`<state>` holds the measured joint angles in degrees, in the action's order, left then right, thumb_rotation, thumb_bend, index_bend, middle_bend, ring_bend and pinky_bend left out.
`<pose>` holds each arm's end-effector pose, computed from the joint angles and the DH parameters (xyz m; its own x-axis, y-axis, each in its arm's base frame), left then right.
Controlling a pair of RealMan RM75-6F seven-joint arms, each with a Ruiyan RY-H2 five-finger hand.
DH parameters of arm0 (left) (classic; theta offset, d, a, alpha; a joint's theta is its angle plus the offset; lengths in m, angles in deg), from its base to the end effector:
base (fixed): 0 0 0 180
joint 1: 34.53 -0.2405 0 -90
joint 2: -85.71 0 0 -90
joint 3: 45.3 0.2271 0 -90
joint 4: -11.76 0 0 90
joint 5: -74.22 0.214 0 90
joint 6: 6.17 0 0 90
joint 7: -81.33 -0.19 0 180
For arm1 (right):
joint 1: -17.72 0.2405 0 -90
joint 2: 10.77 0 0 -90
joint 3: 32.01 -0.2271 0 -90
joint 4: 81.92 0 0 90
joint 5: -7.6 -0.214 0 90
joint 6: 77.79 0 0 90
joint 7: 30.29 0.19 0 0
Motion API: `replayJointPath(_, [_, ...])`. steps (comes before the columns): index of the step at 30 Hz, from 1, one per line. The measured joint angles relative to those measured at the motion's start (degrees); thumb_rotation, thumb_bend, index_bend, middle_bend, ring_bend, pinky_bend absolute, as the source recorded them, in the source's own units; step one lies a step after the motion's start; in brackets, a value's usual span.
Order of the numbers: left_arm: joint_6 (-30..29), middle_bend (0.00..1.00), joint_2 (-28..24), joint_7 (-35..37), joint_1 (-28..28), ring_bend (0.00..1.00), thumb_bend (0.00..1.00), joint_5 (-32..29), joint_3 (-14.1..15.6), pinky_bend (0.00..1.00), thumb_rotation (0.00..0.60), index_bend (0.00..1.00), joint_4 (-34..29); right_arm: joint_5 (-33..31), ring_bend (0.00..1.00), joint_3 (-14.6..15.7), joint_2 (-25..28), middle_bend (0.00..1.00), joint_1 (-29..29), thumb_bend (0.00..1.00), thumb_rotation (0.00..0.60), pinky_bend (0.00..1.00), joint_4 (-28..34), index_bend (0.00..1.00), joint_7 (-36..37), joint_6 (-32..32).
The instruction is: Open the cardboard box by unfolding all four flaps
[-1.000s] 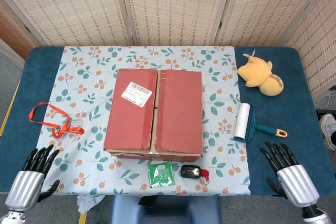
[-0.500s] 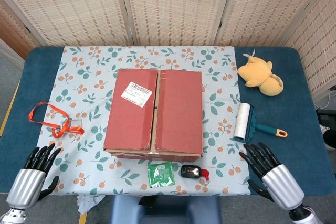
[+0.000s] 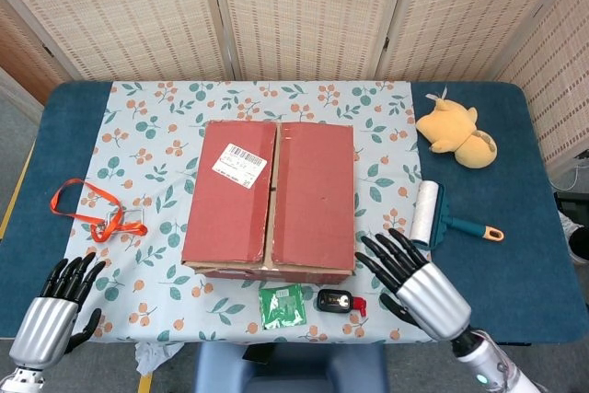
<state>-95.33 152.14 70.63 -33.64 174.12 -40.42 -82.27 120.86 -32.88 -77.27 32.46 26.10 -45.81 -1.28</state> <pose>-0.2533 0.1722 0.1022 0.5035 0.0590 0.8620 0.8528 -0.1942 -0.4848 -0.1100 -0.2079 0.0693 0.4310 0.0247 0.9020 -0.6904 -0.6346 0.3473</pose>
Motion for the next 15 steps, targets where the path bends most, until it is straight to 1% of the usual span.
replayJointPath(10, [0.6, 0.0, -0.6, 2.0, 0.5, 0.0, 0.53, -0.6, -0.1, 0.0, 0.6, 0.0, 0.0, -4.2, 0.0, -4.1, -7.8, 0.0, 6.7, 0.43, 0.6, 0.0, 2.3, 0.0, -4.4, -7.8])
replayJointPath(15, [-0.1, 0.0, -0.8, 1.7, 0.2, 0.0, 0.56, 0.8, 0.6, 0.0, 0.6, 0.0, -0.4, -9.3, 0.0, -6.1, -11.8, 0.0, 9.3, 0.43, 0.6, 0.0, 2.6, 0.0, -7.4, -11.8])
